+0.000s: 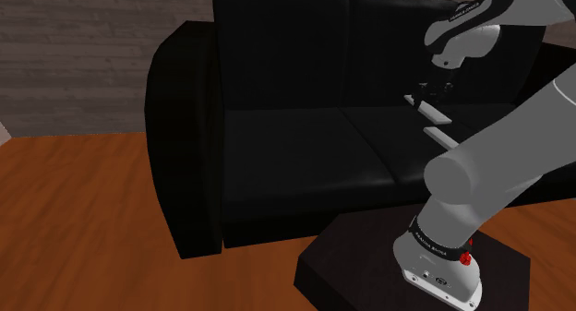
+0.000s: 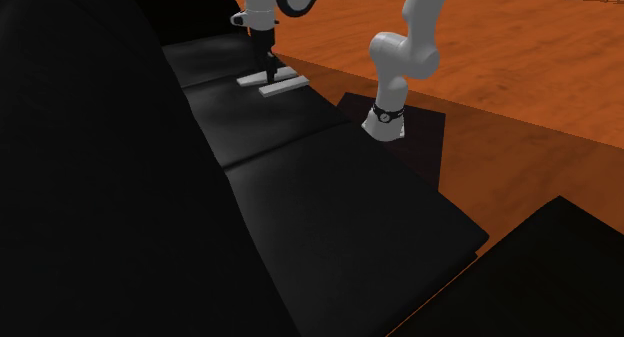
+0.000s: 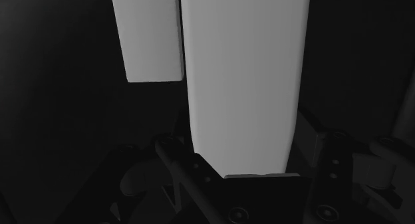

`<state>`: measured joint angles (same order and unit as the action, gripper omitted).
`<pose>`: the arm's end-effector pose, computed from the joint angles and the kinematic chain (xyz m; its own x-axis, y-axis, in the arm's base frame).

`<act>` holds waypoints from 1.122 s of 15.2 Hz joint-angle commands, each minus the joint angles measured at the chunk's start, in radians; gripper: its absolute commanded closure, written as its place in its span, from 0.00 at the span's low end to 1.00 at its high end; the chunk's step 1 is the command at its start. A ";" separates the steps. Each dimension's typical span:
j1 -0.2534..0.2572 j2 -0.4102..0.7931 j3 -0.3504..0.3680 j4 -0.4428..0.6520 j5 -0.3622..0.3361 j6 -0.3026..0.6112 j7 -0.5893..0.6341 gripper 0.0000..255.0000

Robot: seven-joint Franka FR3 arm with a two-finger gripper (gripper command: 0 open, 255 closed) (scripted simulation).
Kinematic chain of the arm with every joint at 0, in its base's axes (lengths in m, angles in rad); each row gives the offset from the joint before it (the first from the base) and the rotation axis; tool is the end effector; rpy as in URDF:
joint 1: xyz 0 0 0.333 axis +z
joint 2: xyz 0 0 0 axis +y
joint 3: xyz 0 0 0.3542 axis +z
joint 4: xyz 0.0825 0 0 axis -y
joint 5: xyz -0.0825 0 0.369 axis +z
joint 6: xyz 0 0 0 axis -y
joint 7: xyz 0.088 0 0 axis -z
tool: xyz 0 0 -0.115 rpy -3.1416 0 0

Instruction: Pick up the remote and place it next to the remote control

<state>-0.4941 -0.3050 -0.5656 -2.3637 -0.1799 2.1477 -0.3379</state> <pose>0.1979 -0.3962 0.4665 0.8189 -0.5717 0.0506 -0.5728 -0.8196 0.0112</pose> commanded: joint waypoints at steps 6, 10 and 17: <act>-0.041 0.092 -0.147 0.096 0.039 0.002 -0.220 1.00; -0.059 0.177 -0.231 0.175 0.102 -0.005 -0.361 1.00; -0.134 0.405 -0.343 0.361 0.310 -0.047 -0.650 1.00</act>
<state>-0.6114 0.0619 -0.8962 -2.0355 0.0920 2.1121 -0.9398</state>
